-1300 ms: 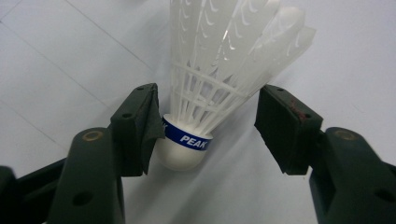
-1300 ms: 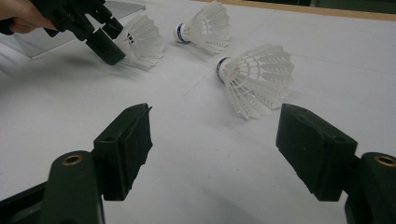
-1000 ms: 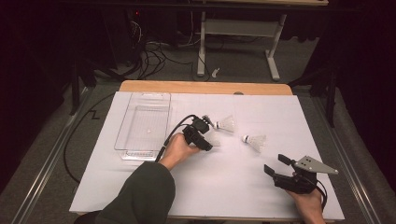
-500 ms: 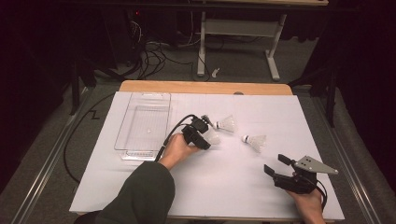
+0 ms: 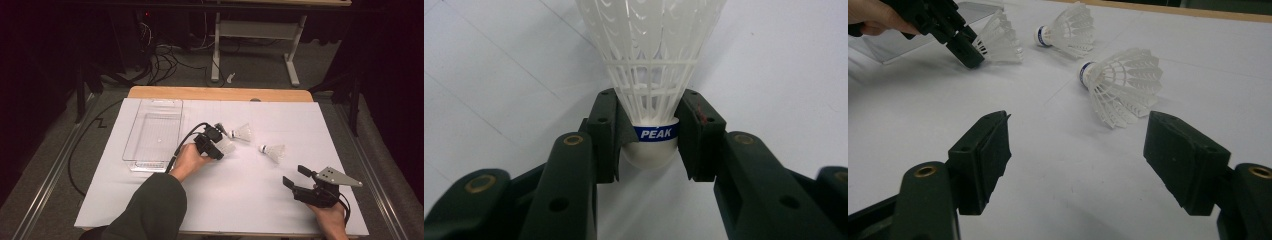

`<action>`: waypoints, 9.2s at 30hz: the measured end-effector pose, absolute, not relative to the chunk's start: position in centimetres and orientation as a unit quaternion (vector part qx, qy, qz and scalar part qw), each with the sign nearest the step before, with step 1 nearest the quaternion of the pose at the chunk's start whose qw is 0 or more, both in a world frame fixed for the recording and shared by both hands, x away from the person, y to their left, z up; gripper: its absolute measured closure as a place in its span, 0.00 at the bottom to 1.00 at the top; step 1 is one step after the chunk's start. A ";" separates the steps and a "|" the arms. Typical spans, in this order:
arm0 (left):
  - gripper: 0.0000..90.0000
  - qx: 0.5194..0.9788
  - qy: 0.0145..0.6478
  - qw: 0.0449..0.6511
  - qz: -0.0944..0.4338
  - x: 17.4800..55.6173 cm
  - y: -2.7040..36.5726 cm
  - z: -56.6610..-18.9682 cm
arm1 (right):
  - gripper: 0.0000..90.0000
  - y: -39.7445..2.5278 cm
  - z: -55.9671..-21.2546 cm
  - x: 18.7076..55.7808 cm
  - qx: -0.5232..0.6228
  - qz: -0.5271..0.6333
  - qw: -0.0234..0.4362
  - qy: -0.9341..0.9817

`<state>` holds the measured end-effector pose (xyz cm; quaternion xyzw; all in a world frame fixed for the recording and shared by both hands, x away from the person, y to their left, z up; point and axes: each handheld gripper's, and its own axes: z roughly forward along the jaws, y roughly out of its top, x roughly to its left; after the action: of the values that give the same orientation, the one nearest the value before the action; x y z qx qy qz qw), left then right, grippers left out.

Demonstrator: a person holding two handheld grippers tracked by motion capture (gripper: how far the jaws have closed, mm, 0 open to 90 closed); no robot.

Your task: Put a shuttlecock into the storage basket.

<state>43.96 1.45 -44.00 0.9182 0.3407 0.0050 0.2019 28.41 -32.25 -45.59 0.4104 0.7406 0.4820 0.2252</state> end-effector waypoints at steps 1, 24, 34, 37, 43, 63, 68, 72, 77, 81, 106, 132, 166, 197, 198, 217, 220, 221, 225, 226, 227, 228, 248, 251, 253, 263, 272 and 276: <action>0.72 0.918 0.340 0.202 0.005 43.9 1.4 -44.0 | 0.30 -32.2 -45.6 28.4 0.411 0.482 0.225 0.740; 0.72 0.910 0.342 0.234 0.005 43.0 2.5 -41.7 | 0.30 -32.4 -45.6 28.4 0.412 0.486 0.224 0.737; 0.72 0.906 0.342 0.247 0.004 42.5 3.5 -40.6 | 0.30 -32.4 -45.6 28.4 0.411 0.489 0.224 0.736; 0.72 0.906 0.343 0.249 0.003 42.6 3.7 -40.5 | 0.30 -32.4 -45.6 28.4 0.411 0.488 0.224 0.736; 0.72 0.904 0.346 0.251 -0.002 42.5 4.0 -40.4 | 0.30 -32.4 -45.6 28.3 0.412 0.488 0.224 0.736; 0.72 0.899 0.349 0.263 0.003 42.1 4.9 -39.4 | 0.30 -32.4 -45.5 28.3 0.410 0.489 0.225 0.737; 0.72 0.897 0.351 0.267 0.005 42.0 5.2 -39.1 | 0.30 -32.4 -45.5 28.3 0.410 0.489 0.225 0.736; 0.72 0.896 0.353 0.270 0.006 41.9 5.4 -38.9 | 0.30 -32.4 -45.5 28.3 0.410 0.489 0.225 0.736; 0.72 0.895 0.355 0.269 0.011 41.8 5.7 -38.6 | 0.30 -32.4 -45.5 28.3 0.410 0.489 0.225 0.736; 0.72 0.894 0.357 0.271 0.011 41.7 6.0 -38.4 | 0.30 -32.4 -45.5 28.3 0.410 0.489 0.225 0.736; 0.72 0.884 0.373 0.280 0.029 41.4 8.2 -37.0 | 0.30 -32.3 -45.5 28.3 0.410 0.489 0.225 0.736; 0.72 0.864 0.408 0.288 0.057 41.6 11.8 -35.9 | 0.30 -32.4 -45.5 28.3 0.412 0.489 0.225 0.735; 0.72 0.834 0.468 0.283 0.072 42.9 15.6 -36.2 | 0.30 -32.3 -45.5 28.3 0.411 0.489 0.224 0.736; 0.72 0.809 0.527 0.246 0.093 45.6 16.7 -38.0 | 0.30 -32.3 -45.6 28.3 0.412 0.489 0.223 0.736; 0.72 0.809 0.527 0.244 0.092 45.7 16.7 -38.1 | 0.30 -32.3 -45.6 28.3 0.412 0.489 0.223 0.736; 0.72 0.790 0.560 0.234 0.086 47.3 17.0 -39.2 | 0.30 -32.3 -45.6 28.3 0.412 0.490 0.222 0.736; 0.72 0.790 0.561 0.232 0.085 47.4 17.1 -39.3 | 0.30 -32.3 -45.6 28.3 0.412 0.490 0.222 0.736; 0.72 0.789 0.562 0.233 0.085 47.4 17.1 -39.3 | 0.30 -32.3 -45.6 28.3 0.412 0.490 0.222 0.736; 0.71 0.788 0.564 0.232 0.083 47.6 17.1 -39.5 | 0.30 -32.3 -45.6 28.3 0.411 0.490 0.222 0.736; 0.71 0.788 0.564 0.232 0.083 47.6 17.0 -39.5 | 0.30 -32.3 -45.6 28.3 0.411 0.490 0.222 0.736; 0.70 0.788 0.564 0.232 0.082 47.7 17.1 -39.6 | 0.30 -32.3 -45.6 28.3 0.410 0.490 0.222 0.736; 0.69 0.788 0.564 0.232 0.082 47.7 17.1 -39.6 | 0.30 -32.3 -45.6 28.3 0.410 0.490 0.222 0.736; 0.47 0.787 0.556 0.249 0.096 47.1 17.0 -39.2 | 0.30 -32.3 -45.5 28.3 0.411 0.490 0.223 0.736; 0.46 0.786 0.554 0.257 0.101 46.9 16.9 -38.9 | 0.30 -32.3 -45.5 28.3 0.410 0.490 0.223 0.736; 0.45 0.787 0.551 0.259 0.104 46.7 16.9 -38.8 | 0.30 -32.3 -45.5 28.3 0.410 0.490 0.223 0.736; 0.42 0.778 0.540 0.294 0.129 45.2 17.2 -38.3 | 0.30 -32.3 -45.5 28.3 0.410 0.490 0.223 0.736; 0.40 0.779 0.517 0.320 0.153 43.6 16.8 -37.8 | 0.30 -32.3 -45.5 28.3 0.410 0.490 0.223 0.737; 0.41 0.777 0.512 0.331 0.158 43.1 16.7 -37.7 | 0.30 -32.3 -45.5 28.3 0.409 0.490 0.223 0.737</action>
<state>43.10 16.74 -37.68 0.7766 0.5120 0.1584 0.3311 28.29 -32.26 -45.53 0.4094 0.7367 0.4899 0.2229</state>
